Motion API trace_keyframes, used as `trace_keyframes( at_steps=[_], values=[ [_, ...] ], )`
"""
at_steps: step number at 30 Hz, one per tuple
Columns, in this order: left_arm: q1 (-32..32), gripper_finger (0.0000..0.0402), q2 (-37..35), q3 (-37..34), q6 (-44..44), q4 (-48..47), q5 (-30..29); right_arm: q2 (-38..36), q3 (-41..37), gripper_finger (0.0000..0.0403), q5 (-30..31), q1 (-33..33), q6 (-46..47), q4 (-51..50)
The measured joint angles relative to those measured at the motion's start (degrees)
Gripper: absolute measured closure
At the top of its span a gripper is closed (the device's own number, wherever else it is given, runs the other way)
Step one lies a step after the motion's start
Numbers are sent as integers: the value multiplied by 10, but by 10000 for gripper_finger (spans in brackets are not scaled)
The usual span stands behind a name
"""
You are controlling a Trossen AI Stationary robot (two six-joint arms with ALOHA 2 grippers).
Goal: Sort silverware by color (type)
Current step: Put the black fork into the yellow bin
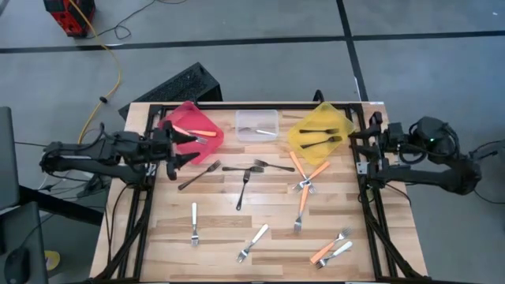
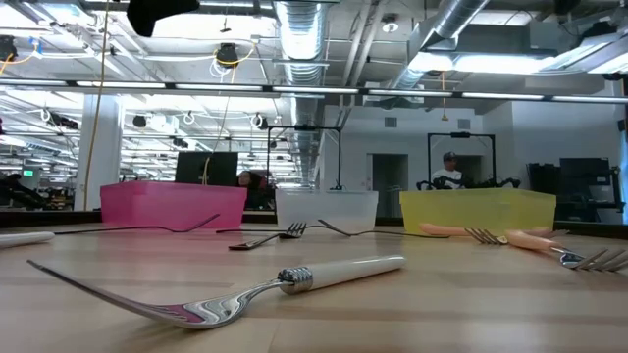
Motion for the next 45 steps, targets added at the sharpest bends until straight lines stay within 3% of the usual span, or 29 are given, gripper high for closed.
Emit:
trace_keyframes(
  at_steps=[12, 22, 29, 37, 45],
  values=[
    [-73, 152, 61, 0, 6, 44, 16, -17, -72, 219, -14, 0, 45, 6],
    [-165, 152, 101, 0, -24, 47, -52, -17, -74, 210, -16, 1, 17, -16],
    [-189, 152, 81, 0, 5, 113, -53, -20, -91, 202, -76, 1, 28, 2],
    [-189, 152, 64, 0, -89, 20, -63, -25, -160, 202, -78, 16, 59, 58],
    [-189, 152, 133, 0, -180, -52, -112, -24, -165, 202, -76, 31, 86, 70]
  ],
)
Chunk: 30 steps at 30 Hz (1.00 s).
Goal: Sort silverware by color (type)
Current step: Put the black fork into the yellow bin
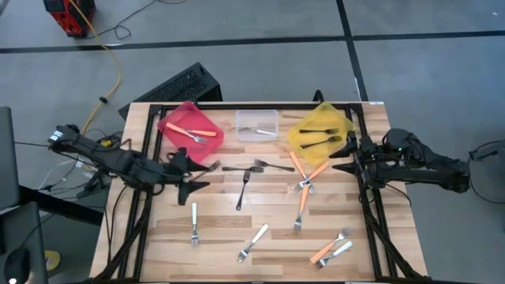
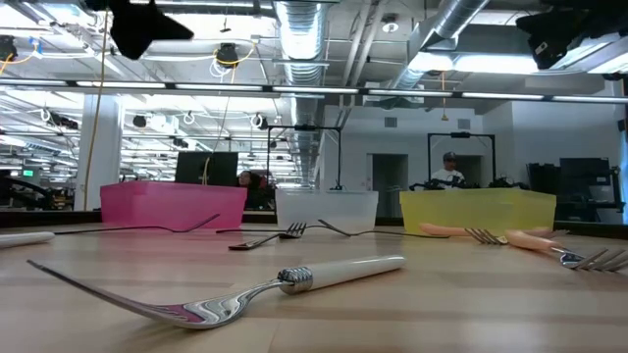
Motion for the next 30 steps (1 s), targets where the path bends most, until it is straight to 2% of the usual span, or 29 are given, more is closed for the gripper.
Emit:
trace_keyframes(
  at_steps=[6, 20, 27, 30],
  values=[
    [0, 152, 82, 0, 3, 33, -12, 0, 0, 202, 1, 3, 1, -1],
    [12, 152, 245, 0, -22, 109, -96, 0, 0, 202, 20, 3, 0, -8],
    [57, 152, 327, 0, -37, 218, -65, 0, 0, 202, 31, 3, 0, -14],
    [72, 152, 354, 5, -38, 220, -57, 0, 0, 202, 38, 3, 0, -22]
  ],
)
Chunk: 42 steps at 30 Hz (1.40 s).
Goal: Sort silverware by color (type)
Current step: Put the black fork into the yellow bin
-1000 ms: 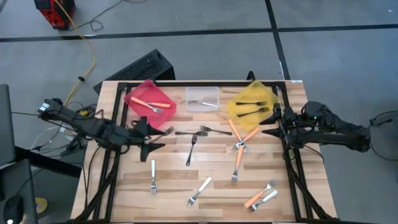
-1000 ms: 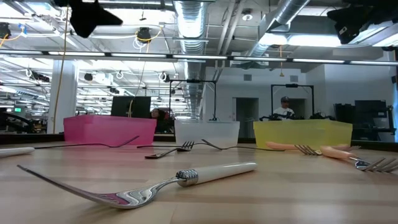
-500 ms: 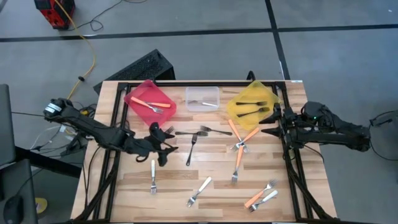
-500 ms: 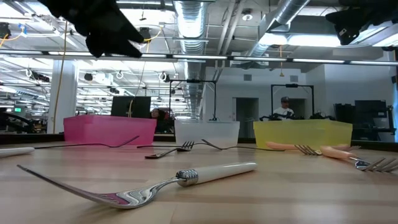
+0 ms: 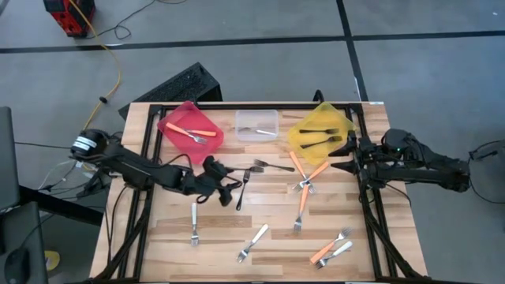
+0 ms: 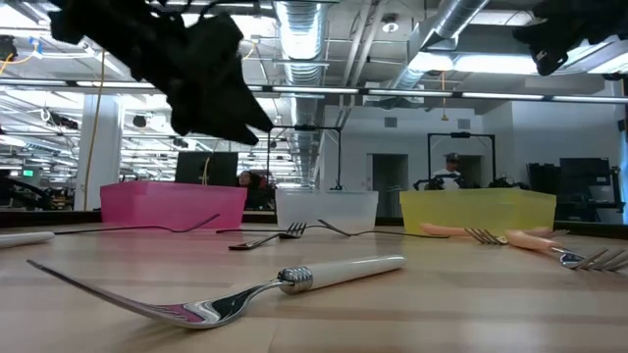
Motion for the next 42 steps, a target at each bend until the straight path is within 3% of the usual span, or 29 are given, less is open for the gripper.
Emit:
trace_keyframes(
  at_steps=[5, 12, 16, 37, 42],
  values=[
    [6, 152, 55, 38, -1, -6, 0, 0, 0, 203, 0, 0, 4, 0],
    [5, 152, 136, 117, -43, -121, -43, 0, 0, 213, 1, 0, 10, -12],
    [5, 152, 167, 138, -80, -139, -56, 0, 0, 215, 3, 0, 15, -15],
    [-9, 153, 291, 142, -171, -105, -76, 0, 0, 216, 3, 0, 16, -24],
    [-8, 191, 294, 143, -188, -105, -66, 0, 0, 216, 3, 0, 15, -28]
  ],
)
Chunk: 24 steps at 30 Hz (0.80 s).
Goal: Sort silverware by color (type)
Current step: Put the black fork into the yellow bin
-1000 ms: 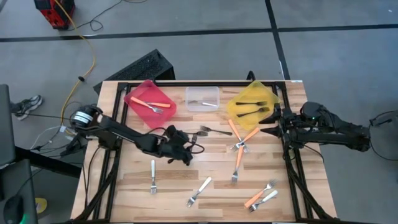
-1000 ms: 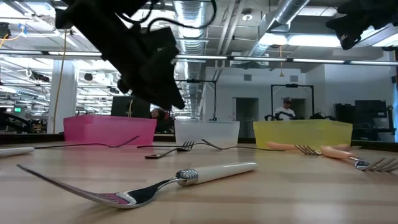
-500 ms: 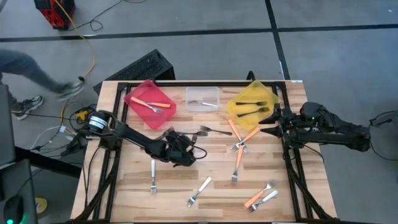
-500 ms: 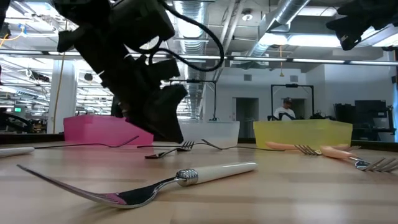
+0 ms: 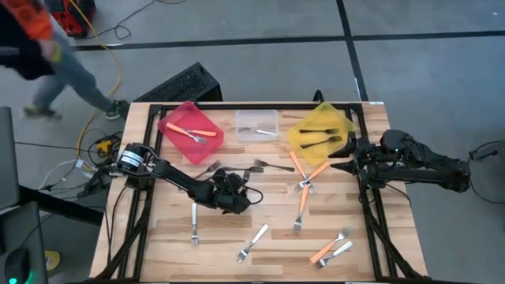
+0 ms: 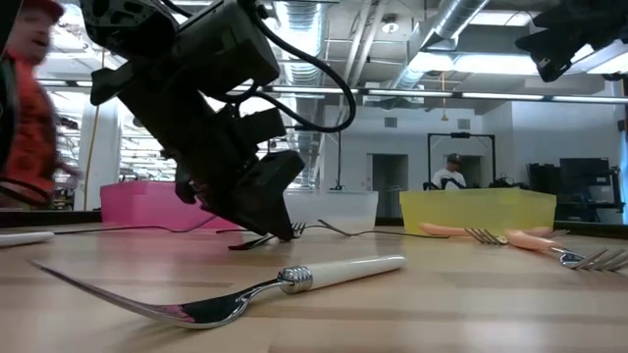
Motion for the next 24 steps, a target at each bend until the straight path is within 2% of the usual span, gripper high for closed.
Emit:
trace_keyframes(
  at_steps=[13, 24],
  values=[
    [1, 388, 1, 0, 6, 5, 20, 0, 0, 216, 0, 0, 0, -4],
    [-2, 400, -7, -3, 21, 20, 28, 0, 0, 216, 0, 0, 0, -9]
  ],
)
